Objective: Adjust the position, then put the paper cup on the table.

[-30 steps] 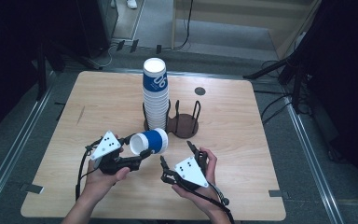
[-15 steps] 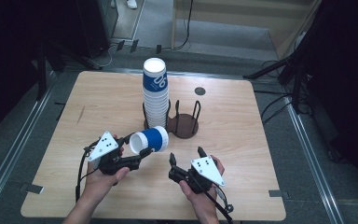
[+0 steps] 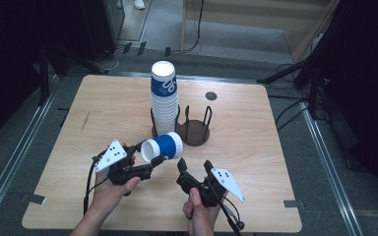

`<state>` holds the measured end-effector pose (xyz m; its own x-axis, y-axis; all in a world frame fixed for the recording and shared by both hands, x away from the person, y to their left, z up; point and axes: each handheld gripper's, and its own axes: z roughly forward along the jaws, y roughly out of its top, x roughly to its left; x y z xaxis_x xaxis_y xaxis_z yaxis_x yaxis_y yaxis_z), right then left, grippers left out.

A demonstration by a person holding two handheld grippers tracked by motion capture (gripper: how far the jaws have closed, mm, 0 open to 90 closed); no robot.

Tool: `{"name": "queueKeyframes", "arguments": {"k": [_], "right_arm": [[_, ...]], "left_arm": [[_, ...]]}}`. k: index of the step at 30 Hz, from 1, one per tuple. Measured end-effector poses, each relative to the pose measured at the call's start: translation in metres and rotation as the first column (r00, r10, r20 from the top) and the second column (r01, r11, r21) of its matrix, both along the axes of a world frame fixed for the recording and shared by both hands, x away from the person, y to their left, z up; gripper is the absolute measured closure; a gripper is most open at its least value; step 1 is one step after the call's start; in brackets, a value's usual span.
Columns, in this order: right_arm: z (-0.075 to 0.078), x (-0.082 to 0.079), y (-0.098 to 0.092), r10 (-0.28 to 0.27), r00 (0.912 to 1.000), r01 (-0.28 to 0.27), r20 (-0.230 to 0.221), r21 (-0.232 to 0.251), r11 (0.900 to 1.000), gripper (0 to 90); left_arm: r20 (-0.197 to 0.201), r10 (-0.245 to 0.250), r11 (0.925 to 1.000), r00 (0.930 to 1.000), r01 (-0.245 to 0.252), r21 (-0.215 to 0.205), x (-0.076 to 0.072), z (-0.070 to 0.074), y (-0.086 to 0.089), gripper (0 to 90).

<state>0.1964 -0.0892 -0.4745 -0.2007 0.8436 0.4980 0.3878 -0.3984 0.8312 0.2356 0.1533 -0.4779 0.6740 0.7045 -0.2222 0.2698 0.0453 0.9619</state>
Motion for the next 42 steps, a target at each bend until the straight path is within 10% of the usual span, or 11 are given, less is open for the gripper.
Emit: {"name": "queueKeyframes", "arguments": {"k": [7, 12, 21, 31, 33, 39, 42], "right_arm": [[0.003, 0.001, 0.000, -0.011, 0.9980, 0.020, -0.062, 0.137, 0.990, 11.2], [0.008, 0.003, 0.001, -0.005, 0.9934, 0.037, -0.115, 0.279, 0.960, 10.2], [0.011, 0.006, 0.003, 0.007, 0.9841, 0.064, -0.177, 0.392, 0.918, 10.1], [0.009, 0.011, 0.003, 0.045, 0.9660, 0.094, -0.254, 0.510, 0.855, 10.2], [0.005, 0.011, 0.001, 0.055, 0.9597, 0.116, -0.276, 0.567, 0.815, 10.1], [0.001, 0.013, 0.002, 0.064, 0.9524, 0.136, -0.298, 0.603, 0.786, 10.1], [-0.001, 0.015, 0.005, 0.097, 0.9456, 0.133, -0.311, 0.642, 0.755, 10.1]], "left_arm": [[0.020, -0.002, 0.9995, 0.9998, 0.003, -0.031, 0.000, -0.001, -0.002, 29.1], [0.029, -0.002, 0.9992, 0.9996, 0.003, -0.039, -0.001, -0.001, -0.004, 29.2], [0.051, 0.005, 0.9983, 0.9987, -0.002, -0.058, -0.002, -0.002, -0.007, 29.2], [0.072, 0.006, 0.9973, 0.9974, 0.000, -0.074, -0.003, -0.003, -0.011, 29.2], [0.073, 0.004, 0.9971, 0.9973, 0.001, -0.077, -0.003, -0.003, -0.011, 29.2], [0.082, 0.006, 0.9962, 0.9966, 0.001, -0.087, -0.004, -0.001, -0.013, 29.2], [0.083, 0.005, 0.9962, 0.9965, 0.002, -0.087, -0.004, -0.003, -0.016, 29.1]]}}
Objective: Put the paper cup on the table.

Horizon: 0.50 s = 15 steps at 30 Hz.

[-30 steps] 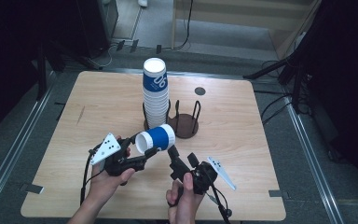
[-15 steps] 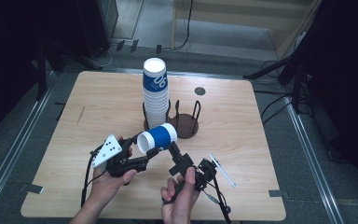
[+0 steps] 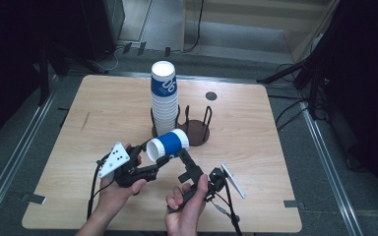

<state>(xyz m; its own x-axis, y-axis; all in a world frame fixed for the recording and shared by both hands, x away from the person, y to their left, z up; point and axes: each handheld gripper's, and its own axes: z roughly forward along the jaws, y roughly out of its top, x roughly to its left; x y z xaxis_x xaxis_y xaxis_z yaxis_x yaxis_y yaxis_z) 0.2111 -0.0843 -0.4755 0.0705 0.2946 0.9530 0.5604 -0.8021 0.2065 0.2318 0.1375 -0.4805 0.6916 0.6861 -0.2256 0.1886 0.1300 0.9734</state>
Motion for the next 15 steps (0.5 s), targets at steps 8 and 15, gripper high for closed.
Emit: {"name": "queueKeyframes", "arguments": {"k": [8, 15], "right_arm": [[-0.0027, 0.0027, -0.0047, 0.011, 0.9999, -0.010, -0.007, 0.147, 0.989, 9.1], [-0.0069, 0.0065, -0.0039, 0.034, 0.9987, -0.025, -0.039, 0.220, 0.975, 8.3]], "left_arm": [[0.007, -0.006, 1.0000, 1.0000, 0.006, 0.004, -0.0009, -0.0017, -0.0038, 29.2], [0.013, -0.019, 0.9998, 0.9997, 0.019, 0.004, -0.0024, -0.0023, -0.0088, 29.1]]}}
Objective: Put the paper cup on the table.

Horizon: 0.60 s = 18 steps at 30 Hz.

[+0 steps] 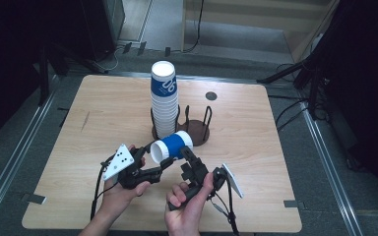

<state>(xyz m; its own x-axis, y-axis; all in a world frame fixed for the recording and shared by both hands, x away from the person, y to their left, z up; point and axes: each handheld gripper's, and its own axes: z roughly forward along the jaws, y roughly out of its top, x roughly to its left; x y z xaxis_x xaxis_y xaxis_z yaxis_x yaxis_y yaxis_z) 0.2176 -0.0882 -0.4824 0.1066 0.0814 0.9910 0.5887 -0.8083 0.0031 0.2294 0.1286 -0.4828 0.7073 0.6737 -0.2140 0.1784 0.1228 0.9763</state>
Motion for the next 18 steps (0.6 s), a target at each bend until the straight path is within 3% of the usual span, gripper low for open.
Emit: {"name": "queueKeyframes", "arguments": {"k": [9, 18], "right_arm": [[-0.006, 0.007, 0.003, 0.007, 0.9996, -0.005, -0.027, 0.061, 0.998, 7.8], [-0.008, 0.015, 0.005, 0.012, 0.9999, -0.012, -0.002, 0.112, 0.994, 7.4]], "left_arm": [[0.005, -0.010, 0.9999, 0.9999, 0.009, 0.013, -0.002, -0.002, -0.005, 29.2], [0.008, -0.025, 0.9996, 0.9997, 0.025, 0.012, -0.004, -0.001, -0.008, 29.3]]}}
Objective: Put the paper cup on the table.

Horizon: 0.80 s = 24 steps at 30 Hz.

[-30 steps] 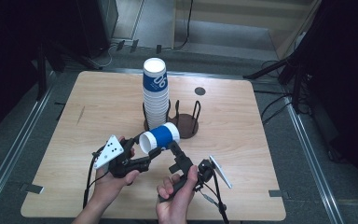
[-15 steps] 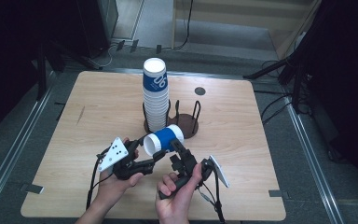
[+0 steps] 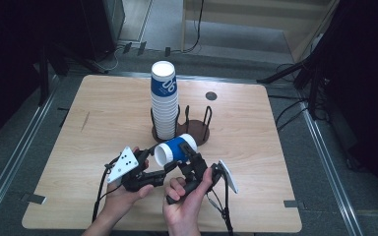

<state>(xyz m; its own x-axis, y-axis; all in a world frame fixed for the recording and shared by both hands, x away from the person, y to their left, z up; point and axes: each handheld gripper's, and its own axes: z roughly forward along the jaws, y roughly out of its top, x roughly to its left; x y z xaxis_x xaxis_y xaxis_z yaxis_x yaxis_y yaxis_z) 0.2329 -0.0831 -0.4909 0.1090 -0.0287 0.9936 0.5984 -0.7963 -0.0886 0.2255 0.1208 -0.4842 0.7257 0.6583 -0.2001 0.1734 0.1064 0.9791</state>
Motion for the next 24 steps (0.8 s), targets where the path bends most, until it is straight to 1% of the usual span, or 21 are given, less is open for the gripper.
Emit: {"name": "queueKeyframes", "arguments": {"k": [4, 8, 10, 11, 14, 15, 16, 17, 20, 21, 22, 23, 24], "right_arm": [[-0.001, 0.003, 0.000, 0.003, 1.0000, -0.003, 0.001, 0.006, 1.000, 7.4], [-0.002, 0.007, 0.001, 0.009, 1.0000, -0.009, -0.001, 0.024, 1.000, 7.4], [-0.003, 0.009, 0.001, 0.011, 0.9999, -0.011, 0.006, 0.026, 1.000, 7.4], [-0.004, 0.011, 0.001, 0.007, 1.0000, -0.007, 0.003, 0.034, 0.999, 7.4], [-0.004, 0.012, 0.000, 0.008, 1.0000, -0.009, 0.003, 0.036, 0.999, 7.4], [-0.005, 0.013, 0.000, 0.013, 0.9999, -0.013, -0.002, 0.048, 0.999, 7.9], [-0.005, 0.013, 0.000, 0.013, 0.9999, -0.013, -0.002, 0.048, 0.999, 7.9], [-0.006, 0.014, 0.000, 0.020, 0.9998, -0.020, 0.003, 0.052, 0.998, 8.6], [-0.006, 0.014, 0.001, 0.019, 0.9998, -0.019, 0.001, 0.064, 0.998, 9.5], [-0.006, 0.014, 0.001, 0.019, 0.9998, -0.019, 0.003, 0.077, 0.997, 10.4], [-0.006, 0.014, 0.001, 0.019, 0.9998, -0.019, 0.003, 0.077, 0.997, 10.4], [-0.006, 0.014, 0.001, 0.021, 0.9998, -0.022, 0.005, 0.082, 0.996, 12.9], [-0.006, 0.014, 0.001, 0.021, 0.9998, -0.021, 0.003, 0.086, 0.996, 13.5]], "left_arm": [[0.002, -0.004, 1.0000, 1.0000, 0.004, 0.001, 0.000, 0.000, 0.000, 29.3], [0.002, -0.011, 0.9999, 0.9999, 0.011, -0.009, -0.001, 0.001, 0.000, 29.4], [0.002, -0.013, 0.9999, 0.9999, 0.013, -0.003, -0.001, 0.001, -0.001, 29.4], [0.003, -0.014, 0.9999, 0.9999, 0.014, -0.002, -0.001, 0.001, -0.001, 29.3], [0.004, -0.018, 0.9998, 0.9998, 0.018, -0.003, -0.001, 0.001, -0.001, 29.4], [0.004, -0.019, 0.9998, 0.9998, 0.019, -0.003, -0.001, 0.001, -0.001, 29.4], [0.004, -0.019, 0.9998, 0.9998, 0.019, -0.003, -0.001, 0.001, -0.001, 29.3], [0.003, -0.017, 0.9999, 0.9999, 0.017, -0.003, -0.001, 0.001, -0.001, 29.3], [0.004, -0.016, 0.9998, 0.9999, 0.016, -0.007, -0.001, 0.001, 0.000, 29.3], [0.005, -0.016, 0.9998, 0.9999, 0.016, -0.007, 0.000, 0.001, 0.001, 29.3], [0.003, -0.016, 0.9999, 0.9999, 0.016, -0.005, -0.001, 0.001, 0.001, 29.3], [-0.001, -0.015, 0.9999, 0.9999, 0.015, -0.003, 0.000, 0.001, 0.001, 29.3], [-0.001, -0.015, 0.9999, 0.9999, 0.015, -0.003, 0.000, 0.001, 0.001, 29.3]]}}
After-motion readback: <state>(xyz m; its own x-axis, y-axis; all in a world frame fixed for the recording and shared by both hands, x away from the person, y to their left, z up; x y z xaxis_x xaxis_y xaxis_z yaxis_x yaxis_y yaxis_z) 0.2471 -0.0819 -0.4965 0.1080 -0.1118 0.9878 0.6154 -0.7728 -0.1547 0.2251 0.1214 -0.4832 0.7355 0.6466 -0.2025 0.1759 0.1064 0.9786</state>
